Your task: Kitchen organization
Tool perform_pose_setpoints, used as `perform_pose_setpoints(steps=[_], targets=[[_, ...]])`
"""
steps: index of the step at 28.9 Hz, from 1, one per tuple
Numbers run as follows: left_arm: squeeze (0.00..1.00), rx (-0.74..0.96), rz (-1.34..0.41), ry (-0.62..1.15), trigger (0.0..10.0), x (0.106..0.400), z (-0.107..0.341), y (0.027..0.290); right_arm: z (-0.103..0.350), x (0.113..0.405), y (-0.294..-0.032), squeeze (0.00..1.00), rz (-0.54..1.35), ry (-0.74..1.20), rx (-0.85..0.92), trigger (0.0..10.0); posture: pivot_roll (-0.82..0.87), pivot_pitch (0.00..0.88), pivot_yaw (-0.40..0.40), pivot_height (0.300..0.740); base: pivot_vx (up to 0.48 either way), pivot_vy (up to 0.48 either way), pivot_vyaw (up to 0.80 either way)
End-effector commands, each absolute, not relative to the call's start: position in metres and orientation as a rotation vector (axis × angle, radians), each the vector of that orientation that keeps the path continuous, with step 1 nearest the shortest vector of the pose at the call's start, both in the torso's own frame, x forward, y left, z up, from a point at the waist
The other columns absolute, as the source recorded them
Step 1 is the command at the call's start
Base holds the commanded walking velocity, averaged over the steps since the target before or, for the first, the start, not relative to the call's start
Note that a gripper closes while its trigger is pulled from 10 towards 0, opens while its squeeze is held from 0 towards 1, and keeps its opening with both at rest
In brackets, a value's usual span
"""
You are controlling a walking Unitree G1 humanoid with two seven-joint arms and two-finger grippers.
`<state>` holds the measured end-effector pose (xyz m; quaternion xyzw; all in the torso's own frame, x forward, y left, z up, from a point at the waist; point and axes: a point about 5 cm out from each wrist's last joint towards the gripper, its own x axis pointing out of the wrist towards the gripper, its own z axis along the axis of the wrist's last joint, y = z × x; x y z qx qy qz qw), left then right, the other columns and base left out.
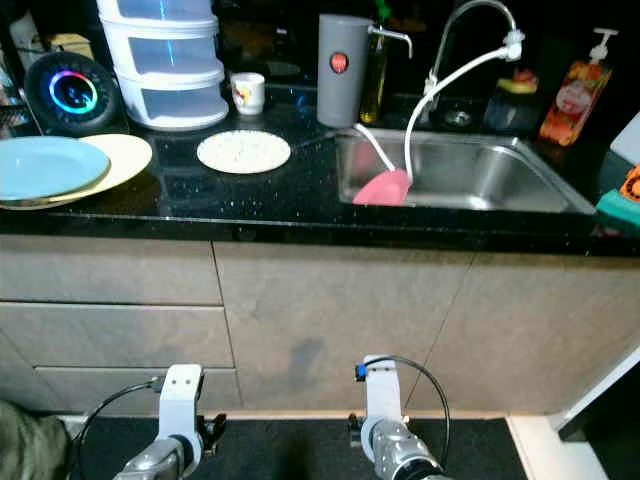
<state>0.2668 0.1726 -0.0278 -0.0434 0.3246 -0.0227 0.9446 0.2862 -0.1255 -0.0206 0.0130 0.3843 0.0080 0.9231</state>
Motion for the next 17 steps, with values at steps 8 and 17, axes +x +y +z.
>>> perform_pose_setpoints(steps=[8,17], targets=[[0.0,-0.065,-0.073,0.69,10.0,0.2606,-0.0325,0.1697,-0.0263,0.2797,-0.1255,0.0,-0.007,0.824,0.061,10.0,0.03,0.192,-0.015,0.74,0.0,0.0,0.0],[0.0,-0.057,-0.083,0.697,10.0,0.2582,-0.0339,0.1701,-0.0276,0.278,-0.1235,0.0,-0.003,0.828,0.048,10.0,0.02,0.211,-0.013,0.74,0.0,0.0,0.0]])
